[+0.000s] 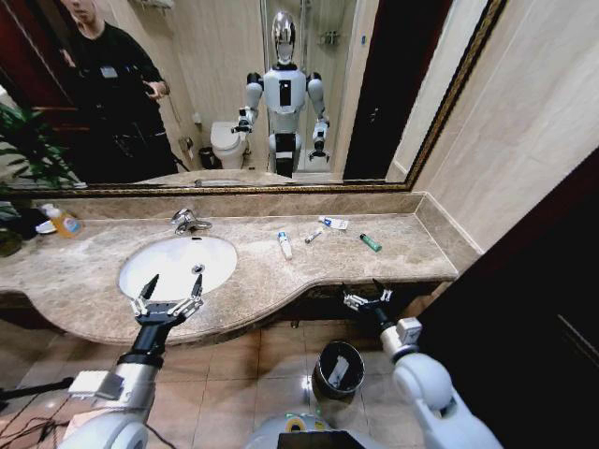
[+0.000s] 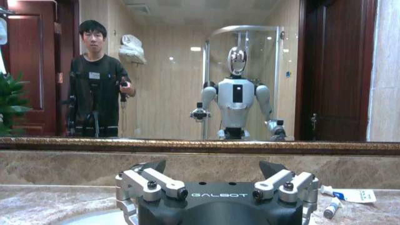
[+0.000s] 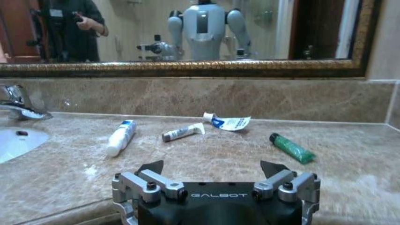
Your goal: Pick up the trash from the sink and place it in the trash bin.
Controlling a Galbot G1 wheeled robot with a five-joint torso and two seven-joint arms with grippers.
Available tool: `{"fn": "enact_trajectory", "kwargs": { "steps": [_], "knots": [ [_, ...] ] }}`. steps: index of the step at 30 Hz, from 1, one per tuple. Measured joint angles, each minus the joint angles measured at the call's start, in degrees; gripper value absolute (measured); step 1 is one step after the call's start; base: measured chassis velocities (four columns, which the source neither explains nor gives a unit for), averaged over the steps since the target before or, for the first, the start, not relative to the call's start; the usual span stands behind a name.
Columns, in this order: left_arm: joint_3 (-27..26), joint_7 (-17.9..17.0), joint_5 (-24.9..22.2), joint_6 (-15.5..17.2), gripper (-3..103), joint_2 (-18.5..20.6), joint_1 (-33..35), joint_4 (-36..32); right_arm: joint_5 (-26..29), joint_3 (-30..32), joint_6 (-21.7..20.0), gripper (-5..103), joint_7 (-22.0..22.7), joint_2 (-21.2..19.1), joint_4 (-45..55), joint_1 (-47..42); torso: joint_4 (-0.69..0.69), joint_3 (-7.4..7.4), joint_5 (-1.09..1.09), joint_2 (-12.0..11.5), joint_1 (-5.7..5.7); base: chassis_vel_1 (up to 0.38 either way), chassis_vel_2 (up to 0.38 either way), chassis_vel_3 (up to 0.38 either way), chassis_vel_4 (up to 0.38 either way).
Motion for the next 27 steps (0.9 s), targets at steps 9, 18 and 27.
{"fn": "enact_trajectory", "kwargs": {
  "steps": [9, 18, 27],
  "knots": [
    [0.0, 0.0, 0.0, 0.0, 100, 0.0, 0.0, 0.0, 8.8, -1.6, 3.3, 100, -4.8, -9.1, -6.4, 10.2, 0.01, 0.0, 0.0, 0.0, 0.0, 0.0, 0.0, 0.0, 0.0],
    [0.0, 0.0, 0.0, 0.0, 100, 0.0, 0.0, 0.0, 9.9, -2.9, 3.5, 100, -11.8, -10.5, -13.8, 17.5, 0.0, 0.0, 0.01, 0.0, 0.0, 0.0, 0.0, 0.0, 0.0],
    [0.0, 0.0, 0.0, 0.0, 100, 0.0, 0.0, 0.0, 11.1, -3.4, 2.9, 100, -27.8, -10.0, -29.1, 28.6, 0.0, 0.0, -0.01, 0.0, 0.01, 0.0, 0.0, 0.0, 0.0]
  ]
}}
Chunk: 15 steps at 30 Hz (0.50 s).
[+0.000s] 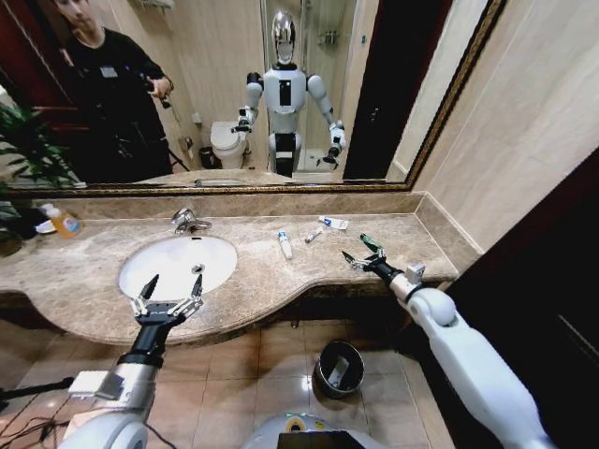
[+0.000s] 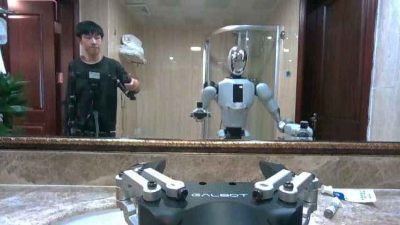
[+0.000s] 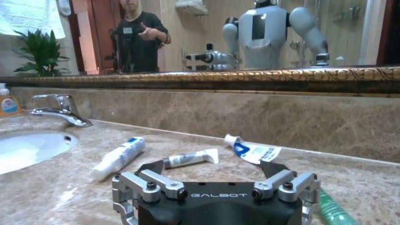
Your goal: Pick up the trash from the sink and place it in the trash bin.
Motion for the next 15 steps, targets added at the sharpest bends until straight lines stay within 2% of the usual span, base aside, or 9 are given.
{"fn": "enact_trajectory", "kwargs": {
  "steps": [8, 15],
  "knots": [
    [0.0, 0.0, 0.0, 0.0, 100, 0.0, 0.0, 0.0, 0.6, -1.6, -1.1, 100, -2.0, -1.6, -8.1, 8.2, 0.0, 0.0, -0.02, 0.0, 0.0, 0.0, 0.0, 0.0, 0.0],
    [0.0, 0.0, 0.0, 0.0, 100, 0.0, 0.0, 0.0, -1.2, -3.8, -2.9, 100, -3.0, -2.2, -14.9, 13.7, 0.0, 0.0, -0.01, 0.0, 0.0, 0.0, 0.0, 0.0, 0.0]
  ]
}}
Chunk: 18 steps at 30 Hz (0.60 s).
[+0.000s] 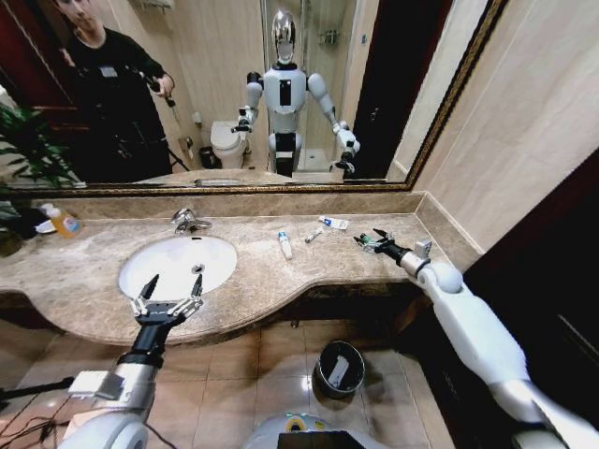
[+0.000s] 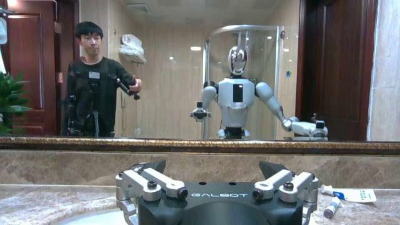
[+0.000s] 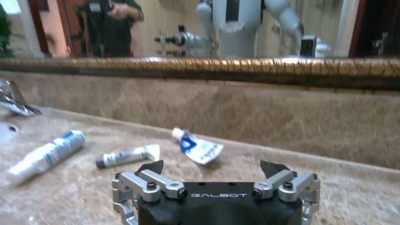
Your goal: Pick up the trash from the sink and place it in the trash bin.
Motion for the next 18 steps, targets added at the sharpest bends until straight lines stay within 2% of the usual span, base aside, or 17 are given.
{"fn": "enact_trajectory", "kwargs": {
  "steps": [4, 6, 9, 13, 18],
  "knots": [
    [0.0, 0.0, 0.0, 0.0, 100, 0.0, 0.0, 0.0, -0.7, -2.1, -3.8, 100, 0.3, -0.1, -2.8, 2.9, -0.01, 0.0, -0.01, 0.0, 0.0, 0.0, 0.0, 0.0, 0.0],
    [0.0, 0.0, 0.0, 0.0, 100, 0.0, 0.0, 0.0, -0.7, -2.4, -4.4, 100, 0.5, 0.0, -3.2, 3.4, -0.01, 0.0, -0.01, 0.0, -0.01, 0.0, 0.0, 0.0, 0.0],
    [0.0, 0.0, 0.0, 0.0, 100, 0.0, 0.0, 0.0, 0.5, -4.0, -8.8, 100, 2.9, 0.5, -5.4, 6.0, 0.0, 0.0, -0.01, 0.0, -0.01, 0.0, 0.0, 0.0, 0.0],
    [0.0, 0.0, 0.0, 0.0, 100, 0.0, 0.0, 0.0, 2.1, -5.2, -12.0, 100, 4.7, 0.6, -7.5, 7.7, 0.0, 0.0, -0.01, 0.0, 0.0, 0.0, 0.0, 0.0, 0.0],
    [0.0, 0.0, 0.0, 0.0, 100, 0.0, 0.0, 0.0, 2.4, -5.8, -12.6, 101, 4.8, 0.5, -9.6, 8.7, 0.0, -0.01, -0.01, 0.0, -0.01, 0.0, 0.0, 0.0, 0.0]
  ]
}}
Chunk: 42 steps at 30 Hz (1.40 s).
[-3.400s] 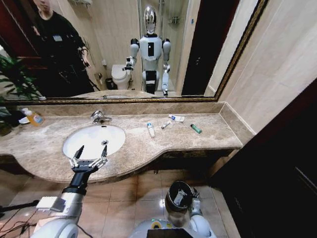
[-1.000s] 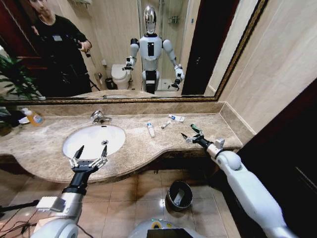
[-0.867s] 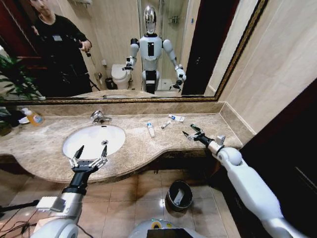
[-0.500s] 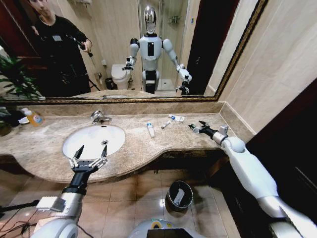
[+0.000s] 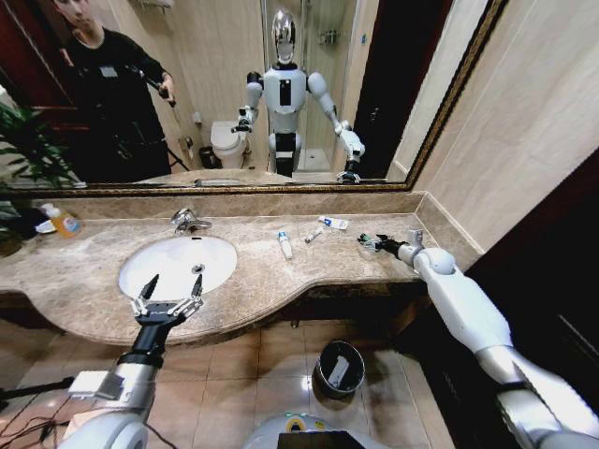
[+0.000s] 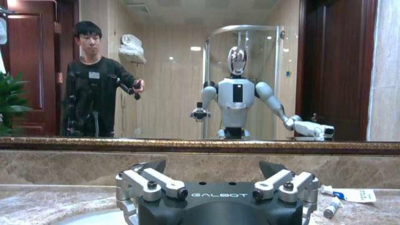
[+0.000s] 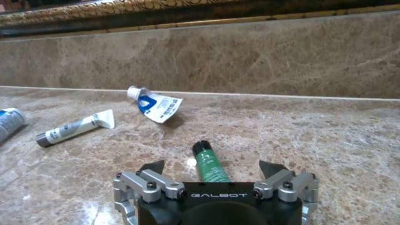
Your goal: Pick up the trash from the sink and place it in the trash bin.
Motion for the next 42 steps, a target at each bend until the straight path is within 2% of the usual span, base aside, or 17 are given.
{"fn": "enact_trajectory", "kwargs": {
  "steps": [2, 4, 6, 10, 12, 13, 15, 19, 21, 24, 25, 27, 29, 30, 32, 38, 42],
  "knots": [
    [0.0, 0.0, 0.0, 0.0, 100, 0.0, 0.0, 0.0, -0.1, -0.1, 0.0, 100, 0.0, 0.1, -0.3, 0.1, 0.0, 0.0, 0.0, 0.0, 0.0, 0.0, 0.0, 0.0, 0.0],
    [0.0, 0.0, 0.0, 0.0, 100, 0.0, 0.0, 0.0, -0.3, -0.2, 0.2, 92, 0.0, 0.3, -0.7, 0.2, 0.0, 0.0, 0.0, 0.0, 0.0, 0.0, 0.0, 0.0, 0.0],
    [0.0, 0.0, 0.0, 0.0, 100, 0.0, 0.0, 0.0, -0.4, -0.3, 0.4, 92, 0.0, 0.4, -0.7, 0.2, 0.0, 0.0, 0.0, 0.0, 0.0, 0.0, 0.0, 0.0, 0.0],
    [0.0, 0.0, 0.0, 0.0, 100, 0.0, 0.0, 0.0, -0.7, -0.4, 0.6, 71, -0.1, 0.5, -0.7, 0.2, 0.0, 0.0, 0.0, 0.0, 0.0, 0.0, 0.0, 0.0, 0.0],
    [0.0, 0.0, 0.0, 0.0, 100, 0.0, 0.0, 0.0, -0.9, -0.4, 0.7, 71, -0.1, 0.5, -0.6, 0.1, 0.0, 0.0, 0.0, 0.0, 0.0, 0.0, 0.0, 0.0, 0.0],
    [0.0, 0.0, 0.0, 0.0, 100, 0.0, 0.0, 0.0, -1.0, -0.5, 0.7, 60, -0.1, 0.5, -0.5, 0.0, 0.0, 0.0, 0.0, 0.0, 0.0, 0.0, 0.0, 0.0, 0.0],
    [0.0, 0.0, 0.0, 0.0, 100, 0.0, 0.0, 0.0, -1.1, -0.5, 0.7, 60, 0.0, 0.5, -0.3, 0.0, 0.0, 0.0, 0.0, 0.0, 0.0, 0.0, 0.0, 0.0, 0.0],
    [0.0, 0.0, 0.0, 0.0, 100, 0.0, 0.0, 0.0, -2.2, -0.1, 1.0, 38, -0.7, 0.1, 0.4, -0.7, 0.0, 0.0, 0.0, 0.0, 0.0, 0.0, 0.0, 0.0, 0.0],
    [0.0, 0.0, 0.0, 0.0, 100, 0.0, 0.0, 0.0, -2.4, 0.1, 1.1, 38, -1.0, -0.1, 0.6, -0.9, 0.0, 0.0, 0.0, 0.0, 0.0, 0.0, 0.0, 0.0, 0.0],
    [0.0, 0.0, 0.0, 0.0, 100, 0.0, 0.0, 0.0, -2.6, 0.5, 1.2, 22, -1.0, -0.6, 1.4, -1.7, 0.0, 0.0, 0.01, 0.0, 0.0, 0.0, 0.0, 0.0, 0.0],
    [0.0, 0.0, 0.0, 0.0, 100, 0.0, 0.0, 0.0, -2.6, 0.5, 1.2, 22, -1.0, -0.6, 1.4, -1.7, 0.0, 0.0, 0.01, 0.0, 0.0, 0.0, 0.0, 0.0, 0.0],
    [0.0, 0.0, 0.0, 0.0, 100, 0.0, 0.0, 0.0, -2.3, 1.2, 1.5, 12, 0.5, -1.0, 3.6, -2.7, 0.0, 0.0, 0.01, 0.0, 0.0, 0.0, 0.0, 0.0, 0.0],
    [0.0, 0.0, 0.0, 0.0, 100, 0.0, 0.0, 0.0, -1.8, 1.3, 1.6, 12, 1.2, -1.4, 4.7, -3.1, 0.01, 0.0, 0.01, 0.0, 0.0, 0.0, 0.0, 0.0, 0.0],
    [0.0, 0.0, 0.0, 0.0, 100, 0.0, 0.0, 0.0, -0.3, 1.7, 1.7, 5, 2.9, -2.6, 7.8, -4.5, 0.01, 0.0, 0.0, 0.0, 0.0, 0.0, 0.0, 0.0, 0.0],
    [0.0, 0.0, 0.0, 0.0, 100, 0.0, 0.0, 0.0, 1.0, 2.4, 1.9, 4, 4.5, -4.3, 11.6, -6.5, 0.0, 0.0, 0.0, 0.0, 0.0, 0.0, 0.0, 0.0, 0.0],
    [0.0, 0.0, 0.0, 0.0, 100, 0.0, 0.0, 0.0, 4.7, 5.0, 3.6, 4, 9.8, -7.3, 20.9, -12.4, 0.0, 0.0, -0.01, 0.0, 0.0, 0.0, 0.0, 0.0, 0.0],
    [0.0, 0.0, 0.0, 0.0, 100, 0.0, 0.0, 0.0, 7.2, 7.7, 5.4, 4, 15.4, -8.5, 28.6, -18.6, 0.0, -0.01, -0.01, 0.0, -0.01, 0.0, 0.0, 0.0, 0.0]
  ]
}}
